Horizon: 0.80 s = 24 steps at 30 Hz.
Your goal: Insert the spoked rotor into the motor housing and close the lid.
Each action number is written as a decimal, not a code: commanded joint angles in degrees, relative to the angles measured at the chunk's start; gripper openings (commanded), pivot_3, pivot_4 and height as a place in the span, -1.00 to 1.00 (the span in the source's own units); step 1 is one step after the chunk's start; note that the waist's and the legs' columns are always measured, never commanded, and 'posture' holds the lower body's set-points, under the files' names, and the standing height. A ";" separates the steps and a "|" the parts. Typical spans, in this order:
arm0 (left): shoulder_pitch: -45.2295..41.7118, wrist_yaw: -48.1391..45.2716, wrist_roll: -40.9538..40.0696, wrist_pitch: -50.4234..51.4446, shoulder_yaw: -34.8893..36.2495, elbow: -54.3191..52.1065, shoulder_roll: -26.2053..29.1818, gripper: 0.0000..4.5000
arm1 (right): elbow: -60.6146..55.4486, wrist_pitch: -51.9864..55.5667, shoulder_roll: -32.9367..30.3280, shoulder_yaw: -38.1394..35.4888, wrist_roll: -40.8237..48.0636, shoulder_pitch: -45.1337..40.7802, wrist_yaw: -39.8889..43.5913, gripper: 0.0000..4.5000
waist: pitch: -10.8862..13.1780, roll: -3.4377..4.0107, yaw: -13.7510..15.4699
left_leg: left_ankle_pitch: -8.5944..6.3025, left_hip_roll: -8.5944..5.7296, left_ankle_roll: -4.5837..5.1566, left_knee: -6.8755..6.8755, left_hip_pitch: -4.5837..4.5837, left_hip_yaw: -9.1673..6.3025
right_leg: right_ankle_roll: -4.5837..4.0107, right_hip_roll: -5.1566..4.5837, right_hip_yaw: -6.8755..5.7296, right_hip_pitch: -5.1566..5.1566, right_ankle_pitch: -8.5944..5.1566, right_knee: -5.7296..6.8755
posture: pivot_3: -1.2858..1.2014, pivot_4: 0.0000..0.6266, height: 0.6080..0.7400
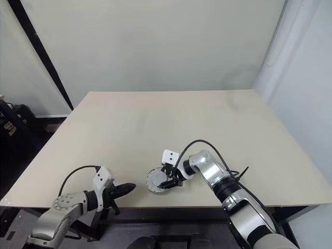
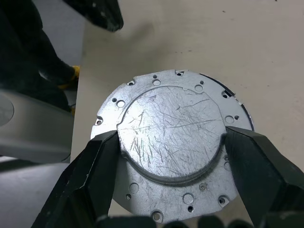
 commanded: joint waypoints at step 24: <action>-1.11 -0.41 0.01 -2.48 -1.37 3.16 -2.81 -1.00 | -9.78 11.60 2.00 -4.58 2.31 4.46 -7.66 0.44 | -0.01 0.01 0.00 | -0.06 0.03 -0.19 0.05 0.05 -0.01 | -0.10 0.06 0.01 0.00 0.04 0.04 | 0.03 -1.00 1.00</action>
